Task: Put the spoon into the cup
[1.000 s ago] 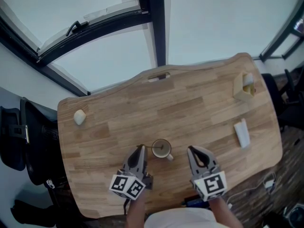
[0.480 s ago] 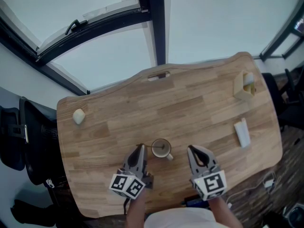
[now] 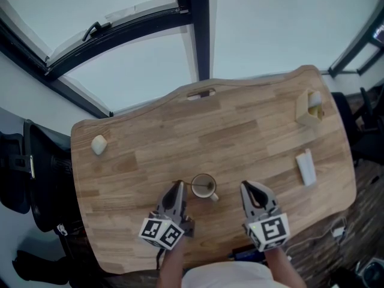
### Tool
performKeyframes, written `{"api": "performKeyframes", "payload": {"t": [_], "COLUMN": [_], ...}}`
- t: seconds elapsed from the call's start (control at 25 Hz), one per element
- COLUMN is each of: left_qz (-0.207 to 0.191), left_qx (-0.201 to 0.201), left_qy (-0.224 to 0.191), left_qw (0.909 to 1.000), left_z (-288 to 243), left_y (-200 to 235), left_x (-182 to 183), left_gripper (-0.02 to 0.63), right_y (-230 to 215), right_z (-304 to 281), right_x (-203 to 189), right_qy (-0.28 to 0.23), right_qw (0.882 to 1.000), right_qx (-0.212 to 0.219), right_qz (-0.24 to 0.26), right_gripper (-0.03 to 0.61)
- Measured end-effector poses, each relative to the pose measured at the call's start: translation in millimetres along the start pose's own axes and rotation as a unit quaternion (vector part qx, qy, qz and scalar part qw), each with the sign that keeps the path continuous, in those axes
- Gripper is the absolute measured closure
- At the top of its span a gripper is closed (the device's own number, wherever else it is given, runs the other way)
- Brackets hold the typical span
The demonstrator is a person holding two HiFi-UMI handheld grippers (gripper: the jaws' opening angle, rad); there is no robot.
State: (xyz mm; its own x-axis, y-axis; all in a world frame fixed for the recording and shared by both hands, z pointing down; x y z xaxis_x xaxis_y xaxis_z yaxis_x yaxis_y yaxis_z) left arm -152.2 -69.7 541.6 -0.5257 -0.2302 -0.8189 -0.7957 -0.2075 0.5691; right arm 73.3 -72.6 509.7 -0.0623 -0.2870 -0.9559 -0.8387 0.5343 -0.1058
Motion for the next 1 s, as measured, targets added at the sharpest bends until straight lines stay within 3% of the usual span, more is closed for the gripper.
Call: {"api": "performKeyframes", "payload": {"t": [0.48, 0.72, 1.0], "left_qz": [-0.002, -0.045, -0.045], "left_qx": [0.004, 0.019, 0.023], "left_qy": [-0.007, -0.007, -0.001], "left_qw": [1.0000, 0.9988, 0.9987], "left_z": [1, -1, -3], "left_y": [0, 0, 0], "left_x": [-1, -2, -3], "left_gripper": [0.612, 0.606, 0.606], "right_y": [-8, -9, -9], "right_z": [6, 10, 14], "right_x": [0, 0, 5], "right_qy": [-0.001, -0.005, -0.010], "right_qw": [1.000, 1.000, 1.000], "right_qx": [-0.012, -0.017, -0.023], "right_qz": [0.007, 0.007, 0.005], "right_gripper": [0.581, 0.581, 0.581]}}
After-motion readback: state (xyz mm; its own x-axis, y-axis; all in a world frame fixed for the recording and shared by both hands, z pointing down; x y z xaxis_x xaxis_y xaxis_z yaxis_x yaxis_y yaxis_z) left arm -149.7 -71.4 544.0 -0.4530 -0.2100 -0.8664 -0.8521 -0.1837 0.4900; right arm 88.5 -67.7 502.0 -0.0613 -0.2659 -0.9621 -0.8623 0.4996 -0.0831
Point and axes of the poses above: the fingertips, and each gripper's own axes: z backward along the fingers, y to its left, x out of its top, the point moved 5 cm from there along z, backward along the fingers, and after that the axes turned 12 degrees about -y, right-handed, at the moved point
